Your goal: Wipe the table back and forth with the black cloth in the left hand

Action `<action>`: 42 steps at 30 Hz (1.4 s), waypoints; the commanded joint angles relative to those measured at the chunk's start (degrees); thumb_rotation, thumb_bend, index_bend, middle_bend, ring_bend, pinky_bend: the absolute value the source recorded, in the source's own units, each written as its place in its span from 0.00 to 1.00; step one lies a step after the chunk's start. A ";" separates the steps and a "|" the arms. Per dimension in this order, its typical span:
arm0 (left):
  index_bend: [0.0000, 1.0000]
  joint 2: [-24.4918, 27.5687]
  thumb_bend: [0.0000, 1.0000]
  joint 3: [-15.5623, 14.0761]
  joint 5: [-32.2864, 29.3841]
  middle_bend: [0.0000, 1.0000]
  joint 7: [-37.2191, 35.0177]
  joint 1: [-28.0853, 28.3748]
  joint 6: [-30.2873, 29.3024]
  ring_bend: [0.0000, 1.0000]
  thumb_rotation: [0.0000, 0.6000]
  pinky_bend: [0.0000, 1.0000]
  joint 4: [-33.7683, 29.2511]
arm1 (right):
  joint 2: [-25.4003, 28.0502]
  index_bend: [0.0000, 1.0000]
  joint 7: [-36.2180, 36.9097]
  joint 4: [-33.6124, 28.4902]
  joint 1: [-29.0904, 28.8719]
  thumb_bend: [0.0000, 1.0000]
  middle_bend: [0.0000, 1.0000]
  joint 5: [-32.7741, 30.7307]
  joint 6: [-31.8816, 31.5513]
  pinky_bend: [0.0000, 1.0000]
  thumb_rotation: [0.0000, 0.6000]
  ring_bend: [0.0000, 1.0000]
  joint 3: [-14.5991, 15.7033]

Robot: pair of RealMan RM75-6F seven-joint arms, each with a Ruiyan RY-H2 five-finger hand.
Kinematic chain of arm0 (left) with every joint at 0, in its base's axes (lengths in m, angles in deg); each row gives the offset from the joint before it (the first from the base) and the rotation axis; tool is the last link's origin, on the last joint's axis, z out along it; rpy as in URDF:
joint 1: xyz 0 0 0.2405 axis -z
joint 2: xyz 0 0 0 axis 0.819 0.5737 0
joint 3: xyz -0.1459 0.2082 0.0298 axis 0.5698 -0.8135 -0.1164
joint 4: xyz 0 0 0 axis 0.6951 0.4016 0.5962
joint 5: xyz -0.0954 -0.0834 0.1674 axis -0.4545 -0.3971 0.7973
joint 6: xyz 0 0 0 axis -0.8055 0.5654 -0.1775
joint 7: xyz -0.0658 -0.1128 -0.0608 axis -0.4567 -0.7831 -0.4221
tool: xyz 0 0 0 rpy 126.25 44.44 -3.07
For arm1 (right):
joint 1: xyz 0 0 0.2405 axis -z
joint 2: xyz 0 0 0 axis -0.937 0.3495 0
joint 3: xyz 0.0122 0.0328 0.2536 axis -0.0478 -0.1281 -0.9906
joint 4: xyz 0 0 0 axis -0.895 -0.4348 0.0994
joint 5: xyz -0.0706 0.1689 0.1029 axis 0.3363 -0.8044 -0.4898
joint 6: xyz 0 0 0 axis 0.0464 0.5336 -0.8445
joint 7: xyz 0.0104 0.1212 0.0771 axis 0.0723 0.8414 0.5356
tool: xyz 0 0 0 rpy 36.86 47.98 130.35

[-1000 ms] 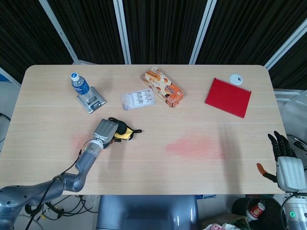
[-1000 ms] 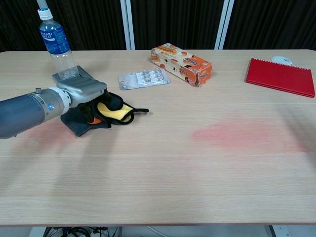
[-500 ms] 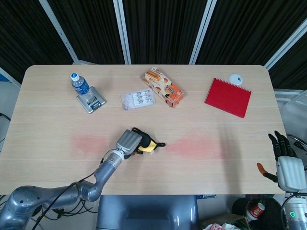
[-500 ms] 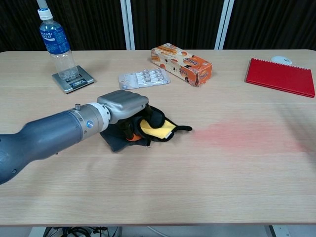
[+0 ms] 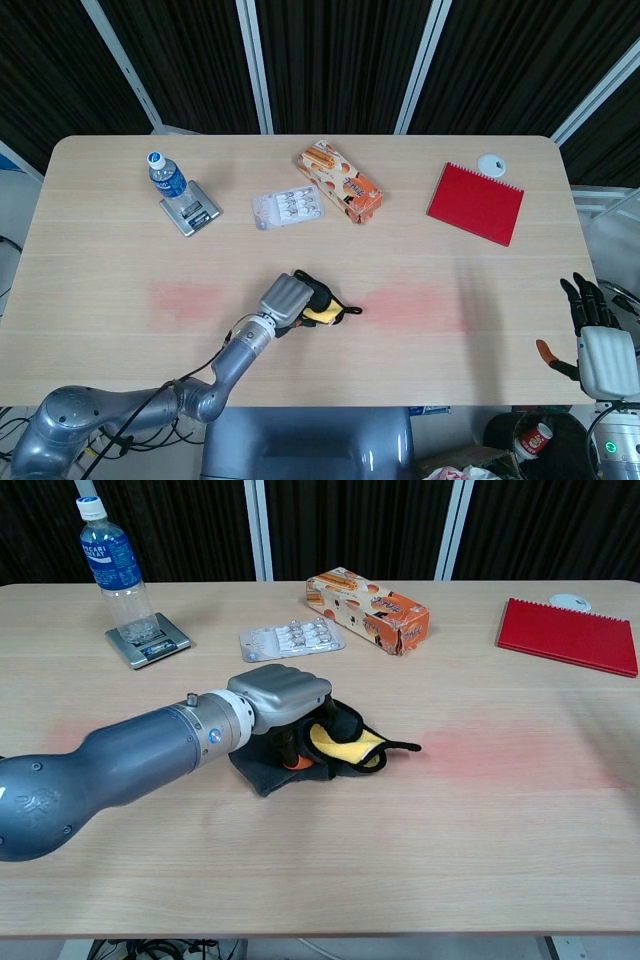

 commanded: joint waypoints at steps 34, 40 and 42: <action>0.43 20.43 0.31 -2.56 -5.36 0.35 0.84 -8.49 -1.66 0.32 1.00 0.42 1.31 | 0.09 0.04 -0.17 -0.49 -0.01 0.17 0.00 0.31 0.10 0.22 1.00 0.01 0.20; 0.17 22.73 0.15 -2.44 -7.96 0.08 3.08 -9.32 -2.70 0.07 1.00 0.14 -1.18 | 0.05 0.05 -0.42 -0.56 0.00 0.17 0.00 0.37 0.03 0.22 1.00 0.01 0.23; 0.09 23.63 0.12 -2.28 -8.74 0.02 3.52 -9.52 -3.01 0.03 1.00 0.10 -2.50 | 0.05 0.04 -0.45 -0.58 -0.01 0.17 0.00 0.32 0.05 0.22 1.00 0.01 0.22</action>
